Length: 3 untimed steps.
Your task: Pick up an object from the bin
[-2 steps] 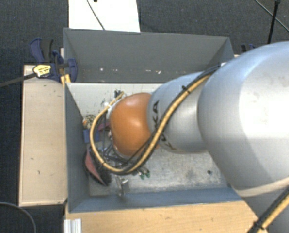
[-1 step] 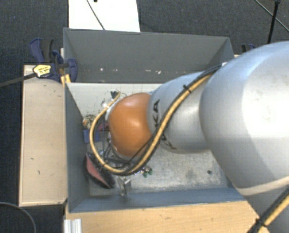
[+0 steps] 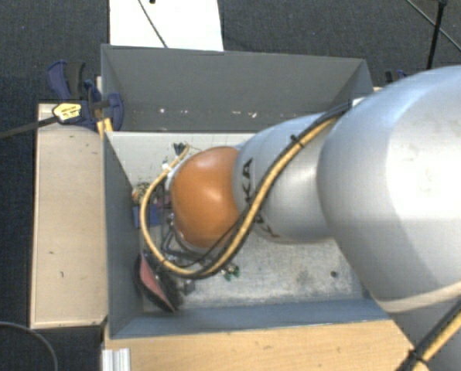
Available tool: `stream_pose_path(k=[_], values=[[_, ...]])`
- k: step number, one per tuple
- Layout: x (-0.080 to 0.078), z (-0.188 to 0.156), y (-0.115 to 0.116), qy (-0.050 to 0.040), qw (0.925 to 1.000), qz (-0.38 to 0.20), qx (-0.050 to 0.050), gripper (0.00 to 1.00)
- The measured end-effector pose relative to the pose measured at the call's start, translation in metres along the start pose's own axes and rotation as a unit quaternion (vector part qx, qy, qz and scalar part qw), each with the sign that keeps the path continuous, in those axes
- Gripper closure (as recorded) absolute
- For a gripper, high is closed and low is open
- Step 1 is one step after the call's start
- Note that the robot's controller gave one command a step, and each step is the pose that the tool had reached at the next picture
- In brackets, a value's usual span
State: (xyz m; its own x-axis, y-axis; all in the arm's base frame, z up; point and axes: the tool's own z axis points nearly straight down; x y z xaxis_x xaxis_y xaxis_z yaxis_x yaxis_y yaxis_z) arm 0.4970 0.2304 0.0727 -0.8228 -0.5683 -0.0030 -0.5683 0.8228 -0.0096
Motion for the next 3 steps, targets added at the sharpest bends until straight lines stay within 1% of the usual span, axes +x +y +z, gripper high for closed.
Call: stream_pose_path(k=[1, 2, 3], values=[[0.0056, 0.0035, -0.0019, 0.0096, 1.0, 0.001, 0.001, 0.0], [0.0002, 0.0003, 0.0002, -0.0002, 1.0, 0.002, 0.0, 1.0], [0.0054, 0.0034, -0.0008, 0.0093, 1.0, 0.003, 0.0, 0.0]])
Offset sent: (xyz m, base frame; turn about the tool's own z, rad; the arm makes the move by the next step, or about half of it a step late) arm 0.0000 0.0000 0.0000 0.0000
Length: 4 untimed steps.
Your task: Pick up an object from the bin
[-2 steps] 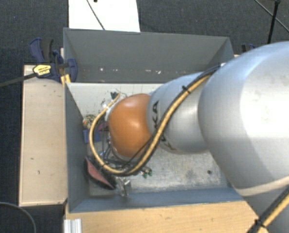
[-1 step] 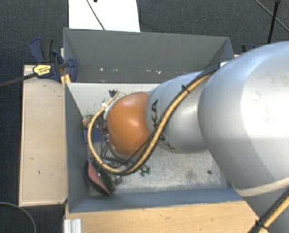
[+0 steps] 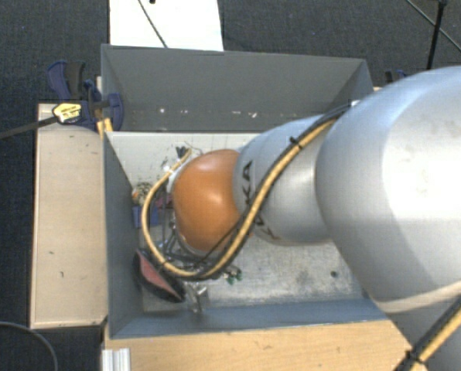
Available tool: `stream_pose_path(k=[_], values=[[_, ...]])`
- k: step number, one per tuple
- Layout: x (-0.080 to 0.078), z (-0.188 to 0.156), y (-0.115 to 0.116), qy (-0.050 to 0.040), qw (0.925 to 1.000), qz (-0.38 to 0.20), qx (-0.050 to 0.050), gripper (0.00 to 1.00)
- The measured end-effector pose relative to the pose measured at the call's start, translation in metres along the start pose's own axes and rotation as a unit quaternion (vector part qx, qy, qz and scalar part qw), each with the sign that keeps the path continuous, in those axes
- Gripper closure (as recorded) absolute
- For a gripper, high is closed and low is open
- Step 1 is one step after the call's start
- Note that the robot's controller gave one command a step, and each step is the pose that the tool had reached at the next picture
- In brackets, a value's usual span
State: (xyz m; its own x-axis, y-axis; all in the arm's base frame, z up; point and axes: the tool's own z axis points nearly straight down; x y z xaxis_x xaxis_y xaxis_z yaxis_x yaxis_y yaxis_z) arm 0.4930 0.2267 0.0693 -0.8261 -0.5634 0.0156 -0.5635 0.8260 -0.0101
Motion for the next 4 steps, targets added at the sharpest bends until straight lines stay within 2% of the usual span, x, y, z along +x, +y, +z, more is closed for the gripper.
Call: stream_pose_path(k=[1, 2, 3, 4], values=[[-0.0056, -0.0035, 0.0015, -0.0107, 0.9999, 0.001, -0.001, 1.0], [-0.0009, -0.0006, 0.0001, -0.0016, 1.0, 0.001, 0.0, 0.0], [-0.0055, -0.0035, 0.0019, -0.0104, 0.9999, 0.002, -0.001, 1.0], [-0.0014, -0.0007, 0.0013, -0.0025, 1.0, 0.002, -0.001, 0.0]])
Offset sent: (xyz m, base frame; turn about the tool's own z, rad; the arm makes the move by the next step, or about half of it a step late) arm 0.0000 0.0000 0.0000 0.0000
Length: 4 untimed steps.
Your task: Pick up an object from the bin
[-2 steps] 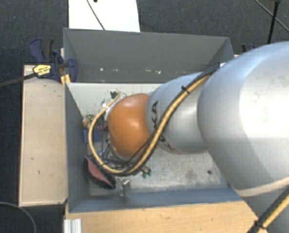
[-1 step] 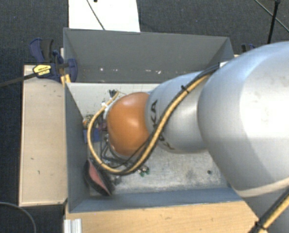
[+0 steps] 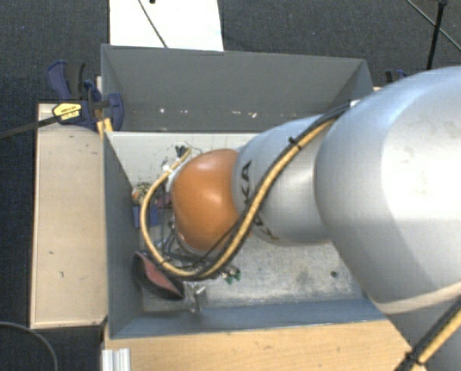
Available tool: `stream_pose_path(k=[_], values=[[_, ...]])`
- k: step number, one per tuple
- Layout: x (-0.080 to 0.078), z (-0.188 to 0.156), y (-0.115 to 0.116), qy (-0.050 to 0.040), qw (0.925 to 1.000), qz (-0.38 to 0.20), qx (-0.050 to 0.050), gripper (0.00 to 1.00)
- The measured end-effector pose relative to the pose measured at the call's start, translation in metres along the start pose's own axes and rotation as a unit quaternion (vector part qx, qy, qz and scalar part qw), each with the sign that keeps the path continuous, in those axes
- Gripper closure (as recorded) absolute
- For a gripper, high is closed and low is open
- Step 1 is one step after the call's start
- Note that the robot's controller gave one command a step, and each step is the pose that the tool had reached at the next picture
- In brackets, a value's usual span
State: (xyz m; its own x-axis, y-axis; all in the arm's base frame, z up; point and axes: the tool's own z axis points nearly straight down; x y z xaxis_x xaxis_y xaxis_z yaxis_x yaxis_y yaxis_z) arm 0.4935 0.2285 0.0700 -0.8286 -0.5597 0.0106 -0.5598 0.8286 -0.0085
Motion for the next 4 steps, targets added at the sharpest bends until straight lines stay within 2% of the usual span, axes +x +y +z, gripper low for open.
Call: stream_pose_path(k=[1, 2, 3, 4], values=[[-0.002, -0.001, 0.002, -0.0034, 1.0, 0.001, -0.002, 1.0], [0.009, -0.127, 0.001, -0.0101, 0.9999, -0.008, -0.003, 1.0], [0.01, -0.122, 0.002, -0.0068, 0.9999, -0.009, -0.004, 0.0], [-0.028, -0.011, -0.03, -0.0063, 0.9662, -0.258, -0.003, 0.0]])
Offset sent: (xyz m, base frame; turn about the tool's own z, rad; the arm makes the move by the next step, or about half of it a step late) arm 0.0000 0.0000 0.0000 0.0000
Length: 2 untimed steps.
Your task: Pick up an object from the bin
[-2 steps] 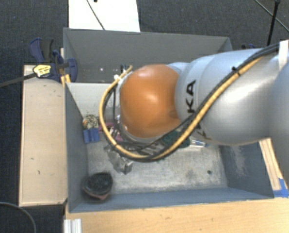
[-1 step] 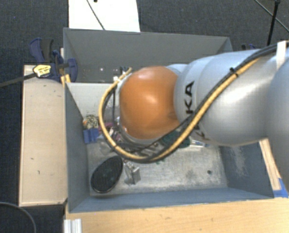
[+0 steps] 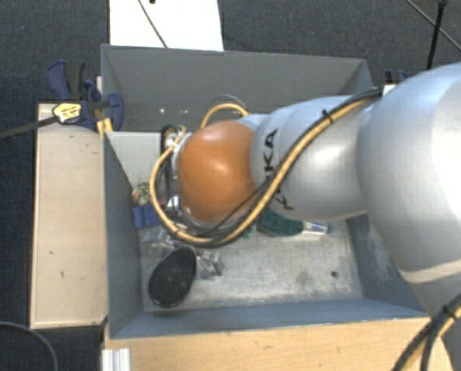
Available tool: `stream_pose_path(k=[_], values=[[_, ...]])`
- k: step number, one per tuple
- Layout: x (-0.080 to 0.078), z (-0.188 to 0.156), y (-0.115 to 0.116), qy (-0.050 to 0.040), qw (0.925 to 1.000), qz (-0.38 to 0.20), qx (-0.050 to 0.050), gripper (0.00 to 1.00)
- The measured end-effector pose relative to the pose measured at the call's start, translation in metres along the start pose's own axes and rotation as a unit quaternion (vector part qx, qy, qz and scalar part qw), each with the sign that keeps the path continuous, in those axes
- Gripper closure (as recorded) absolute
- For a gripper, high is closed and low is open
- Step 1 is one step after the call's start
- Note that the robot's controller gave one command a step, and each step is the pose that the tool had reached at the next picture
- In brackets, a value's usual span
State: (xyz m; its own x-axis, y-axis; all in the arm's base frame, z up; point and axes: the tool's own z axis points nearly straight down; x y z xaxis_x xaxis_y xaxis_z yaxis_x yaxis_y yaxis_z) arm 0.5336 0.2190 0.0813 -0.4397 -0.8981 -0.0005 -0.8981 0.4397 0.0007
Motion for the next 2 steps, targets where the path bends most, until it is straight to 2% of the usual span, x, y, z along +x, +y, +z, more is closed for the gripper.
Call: stream_pose_path(k=[1, 2], values=[[0.0153, 0.0072, 0.0184, -0.0012, 0.9942, -0.108, 0.001, 0.0], [0.0153, 0.0071, 0.0182, -0.0013, 0.9944, -0.106, 0.001, 1.0]])
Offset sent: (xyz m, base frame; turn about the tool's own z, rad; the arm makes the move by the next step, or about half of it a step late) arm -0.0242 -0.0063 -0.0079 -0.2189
